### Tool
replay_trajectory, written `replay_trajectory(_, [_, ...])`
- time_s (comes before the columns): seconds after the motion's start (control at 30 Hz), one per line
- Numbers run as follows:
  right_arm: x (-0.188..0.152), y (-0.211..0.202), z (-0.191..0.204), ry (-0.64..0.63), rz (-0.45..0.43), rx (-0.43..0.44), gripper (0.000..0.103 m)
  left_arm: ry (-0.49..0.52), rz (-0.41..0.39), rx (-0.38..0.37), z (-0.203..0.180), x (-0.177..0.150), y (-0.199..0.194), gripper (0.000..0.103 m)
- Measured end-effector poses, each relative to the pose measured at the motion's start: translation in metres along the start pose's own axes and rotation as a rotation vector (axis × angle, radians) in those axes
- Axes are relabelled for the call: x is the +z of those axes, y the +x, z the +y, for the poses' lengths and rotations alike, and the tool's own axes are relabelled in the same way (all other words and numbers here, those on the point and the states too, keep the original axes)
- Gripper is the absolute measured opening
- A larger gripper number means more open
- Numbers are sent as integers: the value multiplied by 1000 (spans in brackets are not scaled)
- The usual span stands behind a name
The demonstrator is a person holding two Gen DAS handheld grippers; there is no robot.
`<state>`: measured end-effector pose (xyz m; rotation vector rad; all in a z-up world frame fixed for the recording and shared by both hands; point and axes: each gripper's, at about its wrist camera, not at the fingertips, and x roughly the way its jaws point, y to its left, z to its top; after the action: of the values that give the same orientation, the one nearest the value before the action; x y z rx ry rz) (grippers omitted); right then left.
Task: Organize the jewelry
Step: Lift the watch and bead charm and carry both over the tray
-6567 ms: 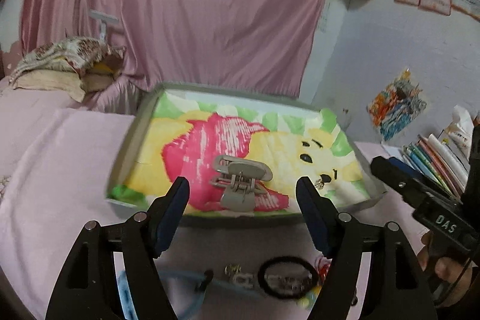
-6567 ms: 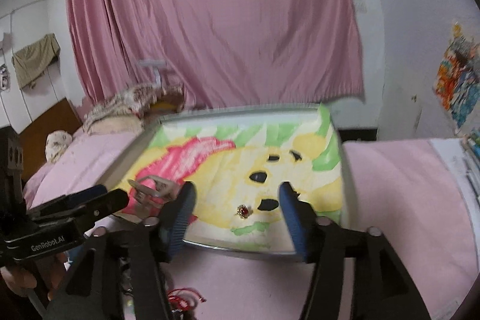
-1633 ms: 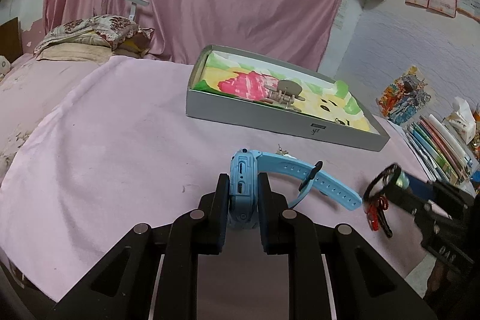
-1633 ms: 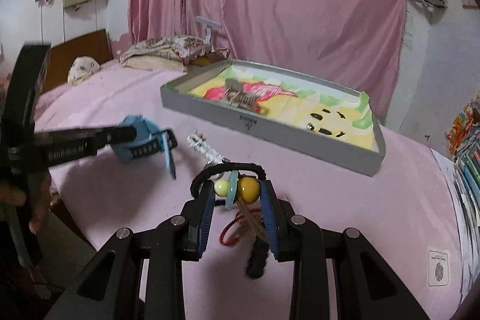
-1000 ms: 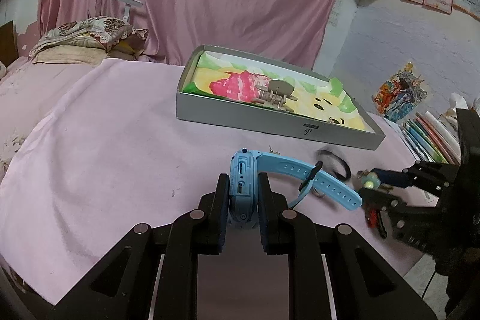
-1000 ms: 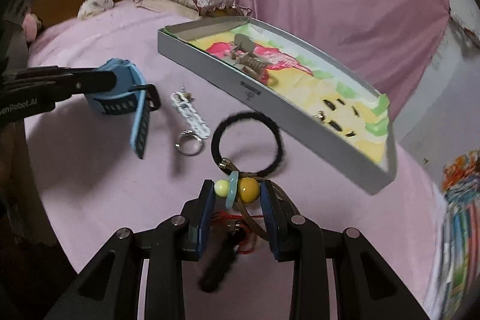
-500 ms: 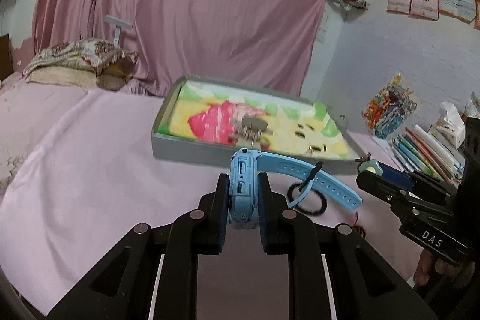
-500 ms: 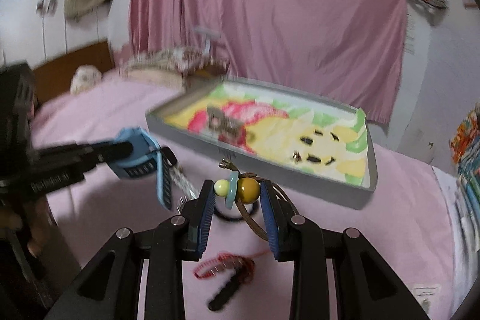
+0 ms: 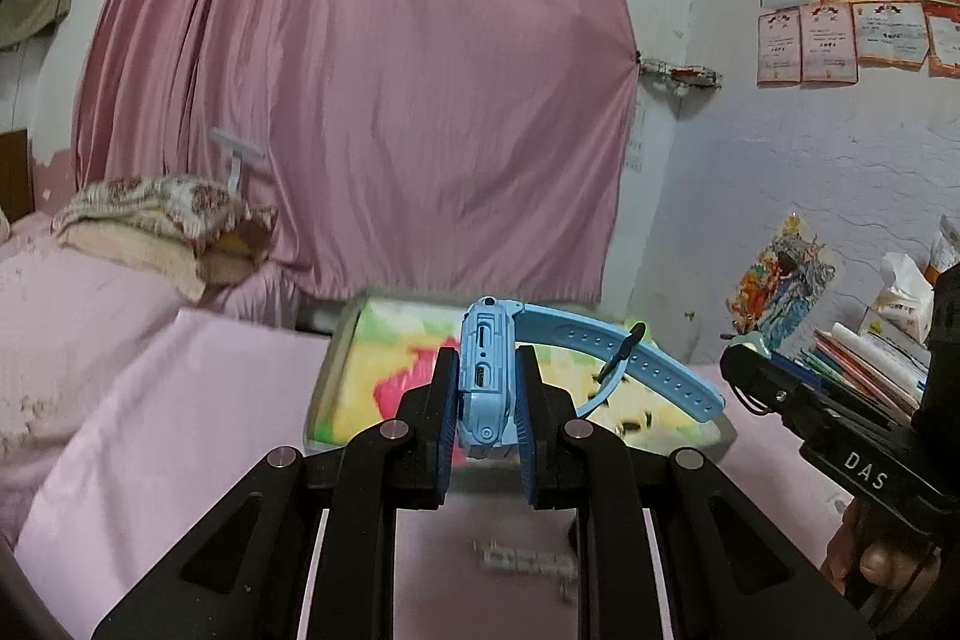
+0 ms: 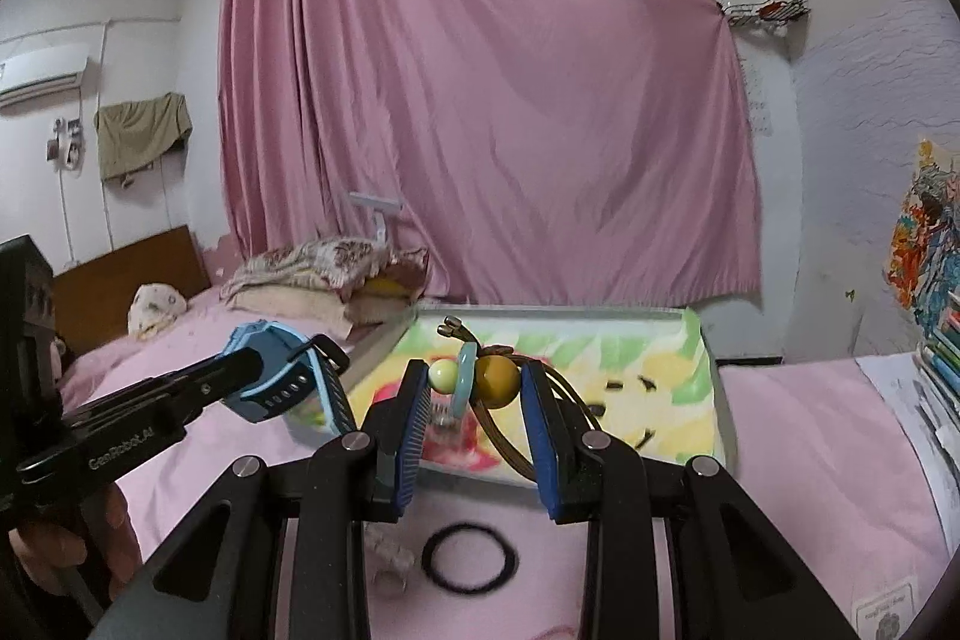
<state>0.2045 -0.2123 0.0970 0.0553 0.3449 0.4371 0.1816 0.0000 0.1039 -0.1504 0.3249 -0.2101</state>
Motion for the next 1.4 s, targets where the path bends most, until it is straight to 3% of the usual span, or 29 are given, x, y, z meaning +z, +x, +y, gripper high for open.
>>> replay_trajectory(0.4, [21,48,-23,44,6,-27,29,45,-15,28,9,20,55,15])
replay_trajectory(1.03, [1,110,-49,90,157,-67,29,2,201,66,28,0,153,15])
replay_trajectory(1.27, [-7,128,-53,101,262,-70,29,-28,317,73,39,-11,175,15])
replay_trajectory(1.4, [-13,138,-54,106,332,-69,29,-32,340,77,40,-14,179,15])
